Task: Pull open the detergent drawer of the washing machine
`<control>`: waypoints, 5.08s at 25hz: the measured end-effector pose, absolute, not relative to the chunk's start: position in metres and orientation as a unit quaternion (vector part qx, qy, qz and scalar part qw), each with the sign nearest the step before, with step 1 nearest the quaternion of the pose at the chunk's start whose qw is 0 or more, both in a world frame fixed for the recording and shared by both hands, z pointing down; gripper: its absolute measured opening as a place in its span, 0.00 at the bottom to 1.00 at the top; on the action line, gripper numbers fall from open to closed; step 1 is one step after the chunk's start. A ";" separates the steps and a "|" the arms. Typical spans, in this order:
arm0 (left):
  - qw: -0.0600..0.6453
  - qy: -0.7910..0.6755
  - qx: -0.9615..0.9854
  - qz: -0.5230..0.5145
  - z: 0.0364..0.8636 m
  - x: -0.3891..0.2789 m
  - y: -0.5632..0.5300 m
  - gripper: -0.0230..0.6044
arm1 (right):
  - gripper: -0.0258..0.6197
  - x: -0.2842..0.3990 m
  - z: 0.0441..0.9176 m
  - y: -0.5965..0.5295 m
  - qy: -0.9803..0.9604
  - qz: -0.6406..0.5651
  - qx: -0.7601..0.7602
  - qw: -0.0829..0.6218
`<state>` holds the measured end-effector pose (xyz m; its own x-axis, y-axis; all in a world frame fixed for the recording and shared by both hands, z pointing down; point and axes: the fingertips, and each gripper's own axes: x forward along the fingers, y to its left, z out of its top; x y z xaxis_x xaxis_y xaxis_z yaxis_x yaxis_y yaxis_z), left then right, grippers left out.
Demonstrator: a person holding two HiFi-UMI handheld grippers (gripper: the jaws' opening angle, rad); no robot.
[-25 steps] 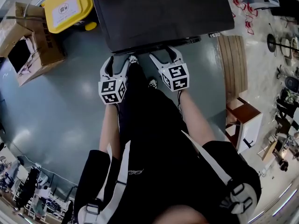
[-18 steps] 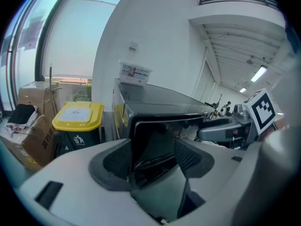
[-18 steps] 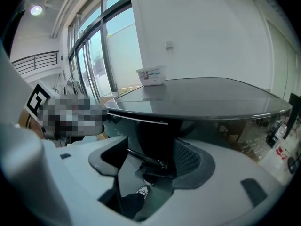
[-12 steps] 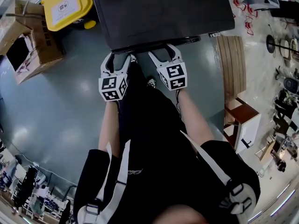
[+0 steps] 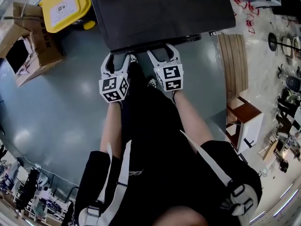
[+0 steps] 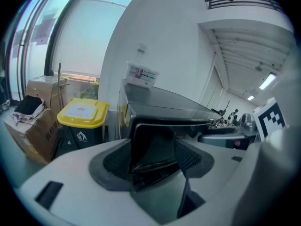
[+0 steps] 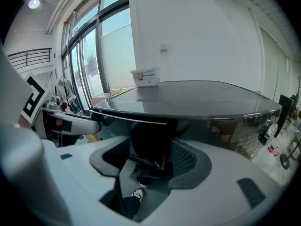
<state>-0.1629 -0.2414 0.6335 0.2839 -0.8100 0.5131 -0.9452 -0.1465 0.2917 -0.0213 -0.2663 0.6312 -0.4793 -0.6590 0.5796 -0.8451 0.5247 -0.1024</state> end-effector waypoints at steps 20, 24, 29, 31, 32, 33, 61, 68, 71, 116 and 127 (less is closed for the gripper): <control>0.278 -0.615 0.725 0.143 0.635 -0.156 -0.245 0.51 | 0.50 -0.027 0.630 -0.267 -0.833 0.202 0.462 0.227; 0.274 -0.619 0.722 0.143 0.635 -0.156 -0.246 0.51 | 0.47 -0.025 0.630 -0.269 -0.830 0.199 0.468 0.228; 0.276 -0.615 0.726 0.137 0.636 -0.156 -0.245 0.51 | 0.45 -0.025 0.631 -0.268 -0.831 0.198 0.465 0.233; 0.279 -0.612 0.727 0.138 0.636 -0.156 -0.245 0.51 | 0.44 -0.024 0.631 -0.268 -0.831 0.196 0.464 0.236; 0.278 -0.613 0.726 0.141 0.637 -0.156 -0.245 0.51 | 0.44 -0.024 0.631 -0.268 -0.832 0.195 0.464 0.235; 0.275 -0.614 0.725 0.145 0.637 -0.156 -0.245 0.51 | 0.44 -0.024 0.631 -0.268 -0.833 0.194 0.463 0.234; 0.283 -0.610 0.724 0.156 0.643 -0.159 -0.237 0.51 | 0.39 -0.027 0.634 -0.259 -0.834 0.203 0.452 0.241; 0.285 -0.610 0.723 0.155 0.642 -0.159 -0.236 0.51 | 0.38 -0.026 0.633 -0.259 -0.833 0.203 0.456 0.239; 0.285 -0.611 0.723 0.155 0.642 -0.159 -0.236 0.51 | 0.39 -0.026 0.633 -0.259 -0.833 0.203 0.456 0.239; 0.288 -0.557 0.760 0.173 0.647 -0.154 -0.224 0.51 | 0.35 -0.022 0.636 -0.247 -0.884 0.183 0.354 0.246; 0.288 -0.563 0.756 0.167 0.645 -0.152 -0.217 0.51 | 0.34 -0.018 0.635 -0.239 -0.881 0.189 0.357 0.248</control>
<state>-0.1521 -0.2166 0.6454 0.3095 -0.7557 0.5772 -0.9482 -0.1994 0.2474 -0.0179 -0.2395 0.6354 -0.6221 -0.5358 0.5709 -0.7227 0.6735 -0.1554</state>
